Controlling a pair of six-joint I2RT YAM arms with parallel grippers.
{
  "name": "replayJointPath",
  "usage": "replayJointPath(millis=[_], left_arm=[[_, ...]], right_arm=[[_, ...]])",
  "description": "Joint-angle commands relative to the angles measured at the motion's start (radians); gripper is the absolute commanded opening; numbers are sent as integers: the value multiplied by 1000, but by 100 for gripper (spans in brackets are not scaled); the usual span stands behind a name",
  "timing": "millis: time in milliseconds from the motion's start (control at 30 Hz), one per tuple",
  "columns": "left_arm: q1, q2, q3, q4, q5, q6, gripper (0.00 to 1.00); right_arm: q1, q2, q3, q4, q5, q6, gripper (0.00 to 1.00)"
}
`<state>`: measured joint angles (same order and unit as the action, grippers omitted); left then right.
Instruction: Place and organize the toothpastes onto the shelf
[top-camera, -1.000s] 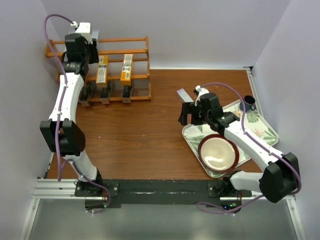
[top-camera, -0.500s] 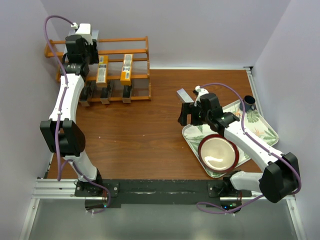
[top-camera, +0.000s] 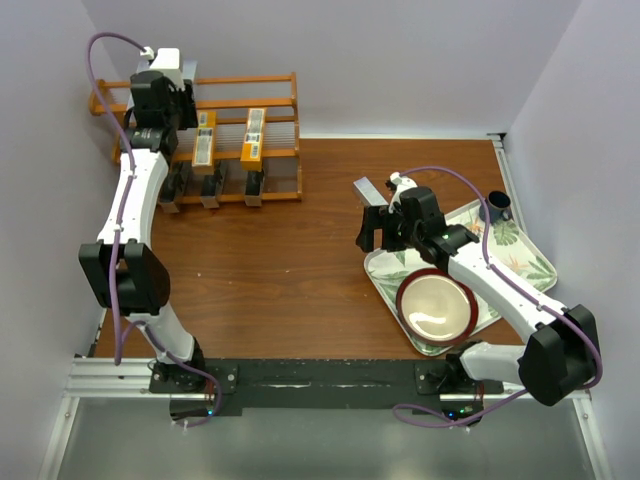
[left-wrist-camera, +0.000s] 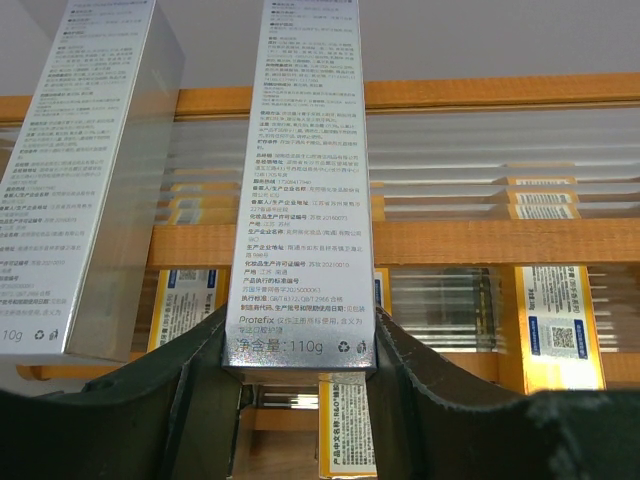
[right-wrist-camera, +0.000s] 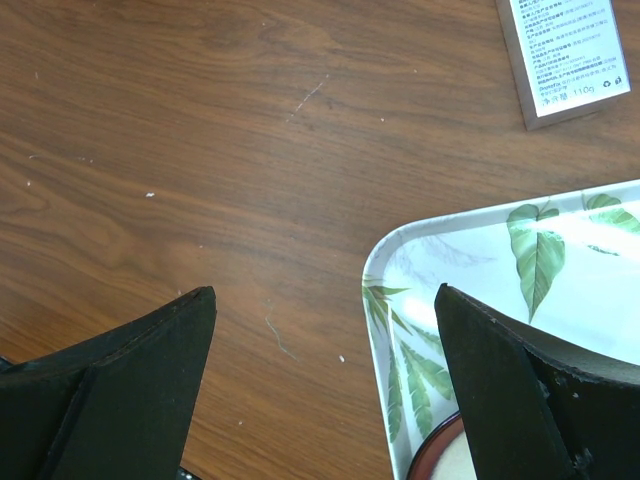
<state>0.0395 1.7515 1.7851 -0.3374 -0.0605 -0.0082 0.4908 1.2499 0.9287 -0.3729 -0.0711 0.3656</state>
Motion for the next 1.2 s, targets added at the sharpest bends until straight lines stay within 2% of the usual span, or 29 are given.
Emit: replayJointPath(millis=[0, 233, 400, 700, 867, 967, 1167], left_arm=[[11, -61, -7, 8, 1, -18, 38], [11, -69, -18, 0, 2, -24, 40], [11, -84, -49, 11, 13, -32, 46], [11, -78, -38, 11, 13, -35, 68], [11, -67, -30, 14, 14, -39, 70], [11, -49, 3, -4, 19, -52, 67], [11, -98, 23, -23, 37, -73, 76]], right_arm=[[8, -24, -4, 31, -13, -17, 95], [6, -24, -5, 34, -16, -16, 95], [6, -27, -8, 37, -22, -16, 95], [9, -29, -8, 37, -21, -16, 95], [11, -27, -8, 37, -21, -17, 95], [9, -24, -8, 37, -25, -17, 95], [9, -20, -7, 37, -24, -19, 95]])
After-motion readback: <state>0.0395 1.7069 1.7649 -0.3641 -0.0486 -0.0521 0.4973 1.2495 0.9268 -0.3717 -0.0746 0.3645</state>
